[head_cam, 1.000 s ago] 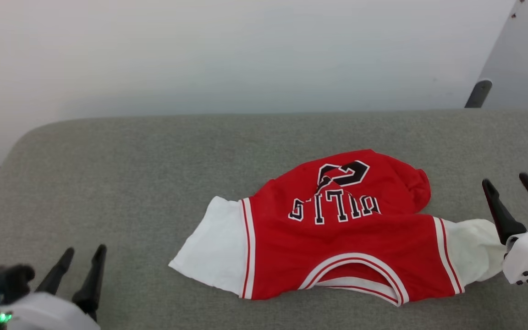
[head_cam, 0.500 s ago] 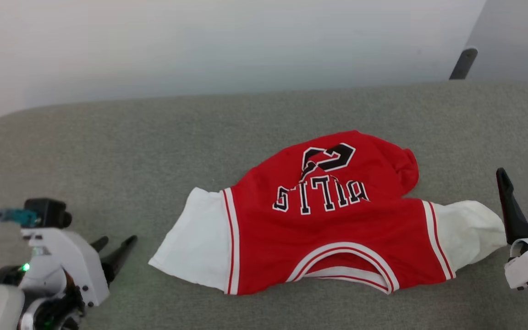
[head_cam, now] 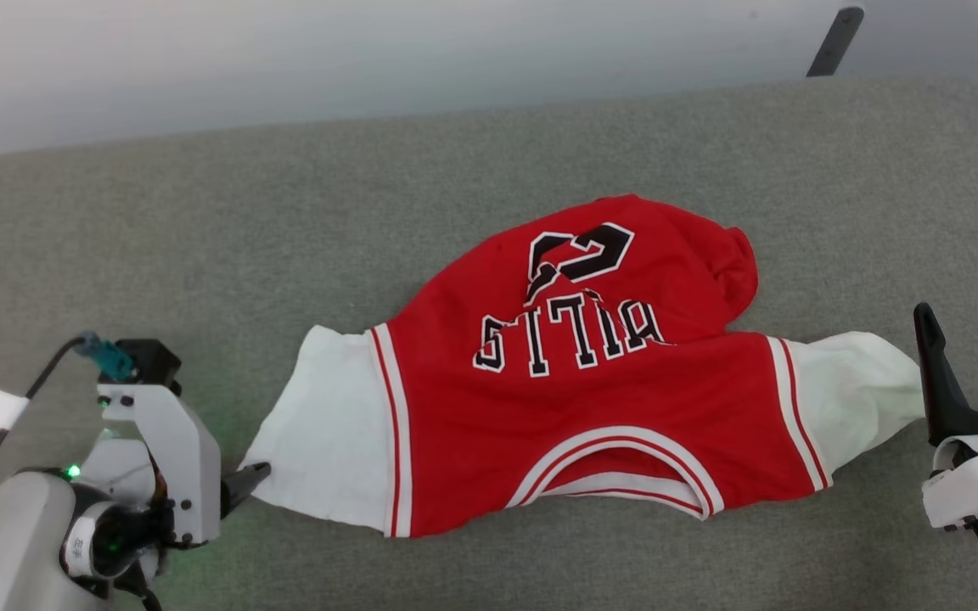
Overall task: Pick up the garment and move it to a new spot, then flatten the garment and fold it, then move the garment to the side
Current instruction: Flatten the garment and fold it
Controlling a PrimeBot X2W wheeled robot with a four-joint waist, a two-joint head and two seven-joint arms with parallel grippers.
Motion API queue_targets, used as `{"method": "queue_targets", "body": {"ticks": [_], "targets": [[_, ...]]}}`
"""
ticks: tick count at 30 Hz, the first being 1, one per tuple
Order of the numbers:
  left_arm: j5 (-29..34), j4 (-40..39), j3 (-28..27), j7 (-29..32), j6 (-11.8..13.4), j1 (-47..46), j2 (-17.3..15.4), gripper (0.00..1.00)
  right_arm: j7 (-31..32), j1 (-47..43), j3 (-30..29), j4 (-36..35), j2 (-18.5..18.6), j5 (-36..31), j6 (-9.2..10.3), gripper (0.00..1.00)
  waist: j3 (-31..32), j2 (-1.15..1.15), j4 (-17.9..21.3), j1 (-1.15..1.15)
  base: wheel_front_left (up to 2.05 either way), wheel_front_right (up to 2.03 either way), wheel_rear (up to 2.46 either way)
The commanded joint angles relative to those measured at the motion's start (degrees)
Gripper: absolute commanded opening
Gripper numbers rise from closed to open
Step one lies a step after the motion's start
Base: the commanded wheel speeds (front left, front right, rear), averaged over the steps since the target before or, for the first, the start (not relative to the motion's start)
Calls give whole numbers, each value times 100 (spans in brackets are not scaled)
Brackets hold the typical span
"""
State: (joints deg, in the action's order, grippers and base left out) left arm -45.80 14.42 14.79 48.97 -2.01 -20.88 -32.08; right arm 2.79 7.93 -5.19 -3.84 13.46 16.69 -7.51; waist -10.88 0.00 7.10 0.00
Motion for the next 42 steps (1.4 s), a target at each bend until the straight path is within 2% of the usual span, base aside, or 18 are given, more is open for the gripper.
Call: {"method": "queue_targets", "body": {"ticks": [1, 5, 9, 10, 11, 12, 19, 27, 32, 42], "targets": [[50, 67, 36, 33, 29, -71, 0, 100, -17, 70, -8, 1, -26, -21, 4, 100, -84, 0, 60, 0, 0, 0, 0], [159, 374, 158, 48, -5, -136, 0, 100, -11, 99, -7, 24, -62, -27, 4, 100, -143, 0, 90, 0, 0, 0, 0], [49, 667, 242, 177, 6, -132, 131, 100, 22, 102, -19, 27, -68, -22, 4, 100, -173, 0, 101, 0, 0, 0, 0], [32, 712, 268, 224, 12, -130, 160, 71, 58, 105, -22, 23, -67, -13, 4, 100, -180, 0, 101, 0, 0, 0, 0], [4, 741, 293, 255, -10, -131, 189, 38, 91, 106, -10, 18, -54, 1, 4, 100, -185, 0, 97, 0, 0, 0, 0], [-25, 765, 320, 312, -26, -130, 230, 0, 148, 109, 13, 8, -29, 26, 4, 100, -191, 0, 91, 0, 0, 0, 0], [-123, 770, 361, 360, -41, -211, 354, 0, 896, 319, 81, 152, 212, 294, 4, 100, -261, 0, 40, 0, 0, 0, 0], [-109, 703, 396, 223, -90, -362, 440, 0, 2399, 573, 554, 633, 906, 1030, 4, 100, -342, 0, -75, 0, 0, 0, 0], [-94, 672, 458, 166, -125, -422, 524, 0, 3112, 643, 576, 756, 1227, 1500, 4, 100, -374, 0, -183, 0, 0, 0, 0], [-118, 659, 513, 98, -158, -327, 550, 0, 4037, 184, 262, 380, 1426, 2007, 4, 100, -378, 0, -318, 0, 0, 0, 0]]}}
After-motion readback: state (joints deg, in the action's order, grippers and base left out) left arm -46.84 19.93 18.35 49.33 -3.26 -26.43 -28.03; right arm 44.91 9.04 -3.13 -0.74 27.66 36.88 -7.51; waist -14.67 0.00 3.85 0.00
